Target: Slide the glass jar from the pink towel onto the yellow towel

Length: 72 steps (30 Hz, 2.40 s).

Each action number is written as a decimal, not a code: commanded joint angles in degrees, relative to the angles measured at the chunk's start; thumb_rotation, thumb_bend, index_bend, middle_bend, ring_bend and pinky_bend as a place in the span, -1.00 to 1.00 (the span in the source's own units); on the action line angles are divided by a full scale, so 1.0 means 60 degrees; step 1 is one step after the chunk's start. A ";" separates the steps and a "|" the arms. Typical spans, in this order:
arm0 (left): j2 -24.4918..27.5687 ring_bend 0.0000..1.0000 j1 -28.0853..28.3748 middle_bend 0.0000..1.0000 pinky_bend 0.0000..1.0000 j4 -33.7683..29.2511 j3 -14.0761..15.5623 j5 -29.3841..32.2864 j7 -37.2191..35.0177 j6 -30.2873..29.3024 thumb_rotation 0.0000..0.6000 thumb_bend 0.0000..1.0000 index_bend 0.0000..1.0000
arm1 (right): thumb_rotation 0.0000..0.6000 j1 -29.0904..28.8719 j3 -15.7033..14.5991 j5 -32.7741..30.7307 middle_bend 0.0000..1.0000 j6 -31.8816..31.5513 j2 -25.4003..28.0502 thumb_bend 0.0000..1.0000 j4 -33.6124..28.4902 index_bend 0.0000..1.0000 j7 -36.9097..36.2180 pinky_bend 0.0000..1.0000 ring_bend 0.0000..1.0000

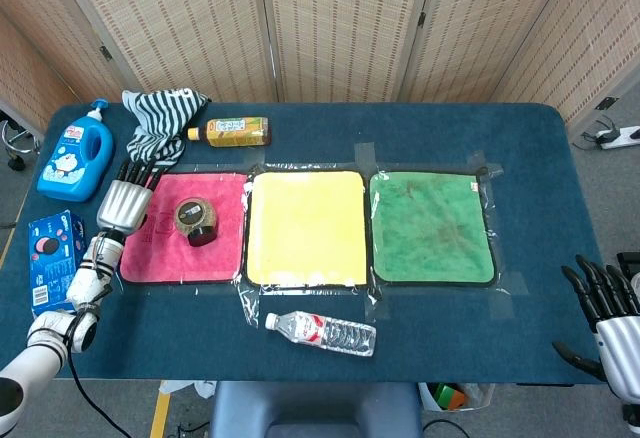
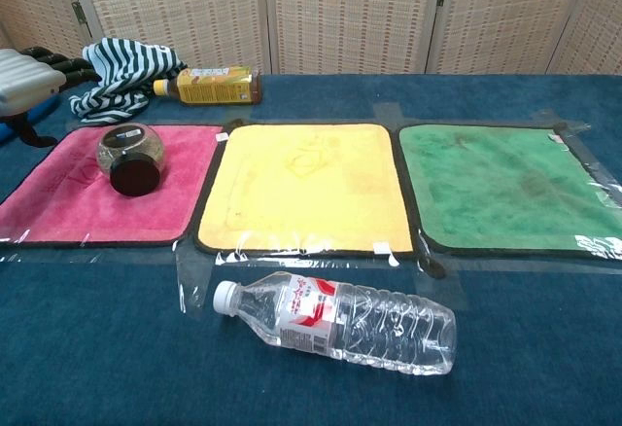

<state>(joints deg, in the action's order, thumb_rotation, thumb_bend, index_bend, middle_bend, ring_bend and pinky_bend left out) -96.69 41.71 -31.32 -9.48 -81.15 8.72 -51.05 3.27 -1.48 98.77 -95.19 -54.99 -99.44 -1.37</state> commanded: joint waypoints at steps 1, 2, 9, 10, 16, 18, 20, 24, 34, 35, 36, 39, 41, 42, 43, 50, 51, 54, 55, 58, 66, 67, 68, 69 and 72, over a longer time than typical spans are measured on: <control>-0.0240 -1.00 0.0181 -1.00 -1.00 0.0328 0.0054 0.0048 -0.0141 0.0194 1.00 -0.40 -0.96 | 1.00 -0.0006 0.0013 -0.0025 -1.00 0.0024 0.0015 -0.68 -0.0067 -1.00 0.0071 -1.00 -0.98; -0.0320 -1.00 0.0239 -1.00 -1.00 0.0438 0.0078 0.0042 -0.0205 0.0240 1.00 -0.40 -0.96 | 1.00 -0.0005 0.0015 -0.0043 -1.00 0.0039 0.0020 -0.68 -0.0096 -1.00 0.0106 -1.00 -0.98; -0.0748 -1.00 0.0620 -1.00 -1.00 0.0922 0.0272 -0.0144 -0.0502 0.0337 1.00 -0.41 -0.96 | 1.00 -0.0009 0.0039 -0.0114 -1.00 0.0102 0.0056 -0.68 -0.0281 -1.00 0.0315 -1.00 -0.98; -0.0802 -1.00 0.0670 -1.00 -1.00 0.0970 0.0293 -0.0167 -0.0526 0.0343 1.00 -0.41 -0.96 | 1.00 -0.0002 0.0040 -0.0121 -1.00 0.0096 0.0056 -0.68 -0.0291 -1.00 0.0329 -1.00 -0.98; -0.1113 -1.00 0.0946 -1.00 -1.00 0.1157 0.0453 -0.0344 -0.0698 0.0284 1.00 -0.40 -0.96 | 1.00 0.0071 0.0037 -0.0194 -1.00 0.0032 0.0071 -0.68 -0.0279 -1.00 0.0304 -1.00 -0.98; -0.1192 -1.00 0.1011 -1.00 -1.00 0.1153 0.0493 -0.0390 -0.0759 0.0226 1.00 -0.40 -0.96 | 1.00 0.0094 0.0036 -0.0179 -1.00 -0.0010 0.0080 -0.68 -0.0267 -1.00 0.0290 -1.00 -0.98; -0.1246 -1.00 0.1071 -1.00 -1.00 0.1093 0.0543 -0.0459 -0.0815 0.0120 1.00 -0.41 -0.96 | 1.00 0.0111 0.0032 -0.0169 -1.00 -0.0037 0.0083 -0.68 -0.0246 -1.00 0.0258 -1.00 -0.98; -0.1287 -1.00 0.1189 -1.00 -1.00 0.0855 0.0645 -0.0634 -0.0821 -0.0192 1.00 -0.40 -0.96 | 1.00 0.0144 0.0023 -0.0165 -1.00 -0.0076 0.0073 -0.68 -0.0197 -1.00 0.0201 -1.00 -0.97; -0.1331 -1.00 0.1613 -1.00 -1.00 -0.0539 0.0275 -0.0373 0.0121 -0.0386 1.00 -0.41 -0.96 | 1.00 0.0227 0.0014 -0.0121 -1.00 -0.0219 0.0043 -0.68 -0.0046 -1.00 0.0024 -1.00 -0.97; -0.1331 -1.00 0.1671 -1.00 -1.00 -0.0741 0.0205 -0.0318 0.0343 -0.0406 1.00 -0.41 -0.96 | 1.00 0.0239 0.0011 -0.0111 -1.00 -0.0240 0.0043 -0.68 -0.0025 -1.00 0.0008 -1.00 -0.97; -0.1329 -1.00 0.1714 -1.00 -1.00 -0.0891 0.0147 -0.0270 0.0517 -0.0422 1.00 -0.40 -0.96 | 1.00 0.0249 0.0011 -0.0103 -1.00 -0.0262 0.0045 -0.68 -0.0011 -1.00 -0.0007 -1.00 -0.98; -0.1308 -1.00 0.1830 -1.00 -1.00 -0.1429 -0.0082 -0.0042 0.1033 -0.0425 1.00 -0.40 -0.96 | 1.00 0.0286 0.0002 -0.0102 -1.00 -0.0312 0.0047 -0.68 0.0037 -1.00 -0.0074 -1.00 -0.98; -0.1291 -1.00 0.1896 -1.00 -1.00 -0.1818 -0.0232 0.0144 0.1370 -0.0381 1.00 -0.40 -0.96 | 1.00 0.0315 -0.0003 -0.0106 -1.00 -0.0353 0.0036 -0.68 0.0088 -1.00 -0.0138 -1.00 -0.98; -0.1280 -1.00 0.1921 -1.00 -1.00 -0.1972 -0.0282 0.0210 0.1528 -0.0370 1.00 -0.40 -0.96 | 1.00 0.0323 -0.0004 -0.0108 -1.00 -0.0364 0.0029 -0.68 0.0109 -1.00 -0.0164 -1.00 -0.98; -0.1270 -1.00 0.1943 -1.00 -1.00 -0.2113 -0.0318 0.0264 0.1687 -0.0365 1.00 -0.40 -0.96 | 1.00 0.0329 -0.0005 -0.0111 -1.00 -0.0370 0.0025 -0.68 0.0130 -1.00 -0.0186 -1.00 -0.98; -0.0996 -1.00 0.1936 -1.00 -1.00 -0.3011 -0.0557 0.0621 0.2590 -0.0581 1.00 -0.40 -0.96 | 1.00 0.0317 -0.0010 -0.0036 -1.00 -0.0371 0.0023 -0.68 0.0183 -1.00 -0.0237 -1.00 -0.98; -0.0860 -1.00 0.1875 -1.00 -1.00 -0.3193 -0.0570 0.0663 0.2626 -0.0644 1.00 -0.40 -0.96 | 1.00 0.0314 -0.0009 -0.0024 -1.00 -0.0372 0.0021 -0.68 0.0191 -1.00 -0.0241 -1.00 -0.98; -0.0447 -1.00 0.1663 -1.00 -1.00 -0.3613 -0.0511 0.0688 0.2703 -0.0845 1.00 -0.40 -0.96 | 1.00 0.0300 -0.0008 -0.0007 -1.00 -0.0353 0.0007 -0.68 0.0216 -1.00 -0.0272 -1.00 -0.98; -0.0320 -1.00 0.1588 -1.00 -1.00 -0.3733 -0.0484 0.0700 0.2718 -0.0895 1.00 -0.40 -0.96 | 1.00 0.0290 -0.0008 0.0007 -1.00 -0.0345 0.0000 -0.68 0.0224 -1.00 -0.0277 -1.00 -0.98; 0.0084 -1.00 0.1352 -1.00 -1.00 -0.4096 -0.0355 0.0765 0.2973 -0.0994 1.00 -0.40 -0.96 | 1.00 0.0245 -0.0005 0.0067 -1.00 -0.0301 -0.0032 -0.68 0.0237 -1.00 -0.0261 -1.00 -0.97; 0.0669 -1.00 0.0835 -1.00 -1.00 -0.4929 0.0291 0.0495 0.3163 -0.1199 1.00 -0.40 -0.96 | 1.00 0.0198 -0.0009 0.0172 -1.00 -0.0300 -0.0048 -0.68 0.0271 -1.00 -0.0308 -1.00 -0.97; 0.0672 -1.00 0.0816 -1.00 -1.00 -0.4958 0.0356 0.0443 0.3177 -0.1202 1.00 -0.40 -0.96 | 1.00 0.0197 -0.0012 0.0168 -1.00 -0.0294 -0.0051 -0.68 0.0281 -1.00 -0.0322 -1.00 -0.97; 0.0649 -1.00 0.0810 -1.00 -1.00 -0.4980 0.0424 0.0375 0.3201 -0.1205 1.00 -0.40 -0.97 | 1.00 0.0191 -0.0016 0.0171 -1.00 -0.0284 -0.0058 -0.68 0.0295 -1.00 -0.0343 -1.00 -0.97; 0.0612 -1.00 0.0815 -1.00 -1.00 -0.4985 0.0458 0.0334 0.3212 -0.1204 1.00 -0.40 -0.97 | 1.00 0.0188 -0.0018 0.0175 -1.00 -0.0282 -0.0063 -0.68 0.0306 -1.00 -0.0355 -1.00 -0.97; 0.0431 -1.00 0.0888 -1.00 -1.00 -0.4952 0.0469 0.0281 0.3228 -0.1153 1.00 -0.40 -0.97 | 1.00 0.0204 -0.0027 0.0170 -1.00 -0.0304 -0.0064 -0.68 0.0333 -1.00 -0.0379 -1.00 -0.97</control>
<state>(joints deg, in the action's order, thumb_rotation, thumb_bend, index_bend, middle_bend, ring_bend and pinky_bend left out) -93.71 46.83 -61.12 -6.69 -79.32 28.04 -58.12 4.48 -1.64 99.81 -96.99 -55.38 -97.45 -3.62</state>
